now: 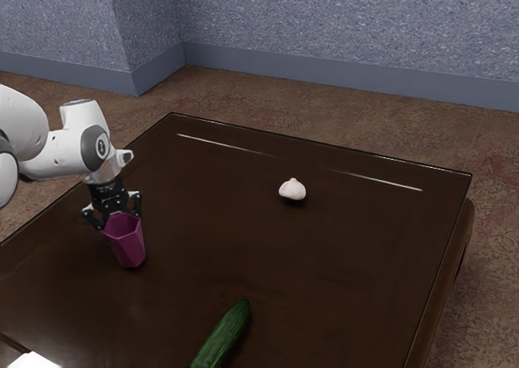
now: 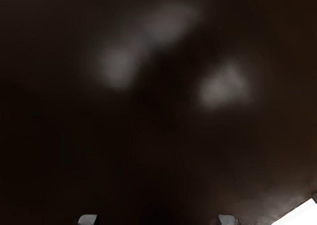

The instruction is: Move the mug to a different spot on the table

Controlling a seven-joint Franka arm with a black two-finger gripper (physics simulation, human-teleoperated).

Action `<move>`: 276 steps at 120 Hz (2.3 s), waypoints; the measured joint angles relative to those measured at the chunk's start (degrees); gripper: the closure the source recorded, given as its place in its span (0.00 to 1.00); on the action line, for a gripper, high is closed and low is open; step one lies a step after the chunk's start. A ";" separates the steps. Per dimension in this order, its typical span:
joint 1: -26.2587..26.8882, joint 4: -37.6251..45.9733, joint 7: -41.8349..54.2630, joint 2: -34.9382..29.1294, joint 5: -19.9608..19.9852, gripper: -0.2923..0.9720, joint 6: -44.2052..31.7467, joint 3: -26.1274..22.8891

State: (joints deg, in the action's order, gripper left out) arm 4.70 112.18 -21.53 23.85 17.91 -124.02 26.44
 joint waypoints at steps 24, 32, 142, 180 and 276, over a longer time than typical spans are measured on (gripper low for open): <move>-0.52 -3.54 0.58 -0.12 0.36 0.68 3.24 0.00; -0.68 -5.82 0.71 -0.28 1.36 0.71 6.72 0.09; 2.02 -30.96 -5.71 12.12 15.79 0.86 38.15 -0.32; 2.49 -31.72 -8.58 14.57 12.14 0.86 35.17 -0.32; 5.30 -28.02 -9.73 1.51 0.30 0.28 26.34 -0.37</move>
State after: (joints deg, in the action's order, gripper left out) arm 10.01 84.16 -31.27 25.36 18.21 -97.68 26.07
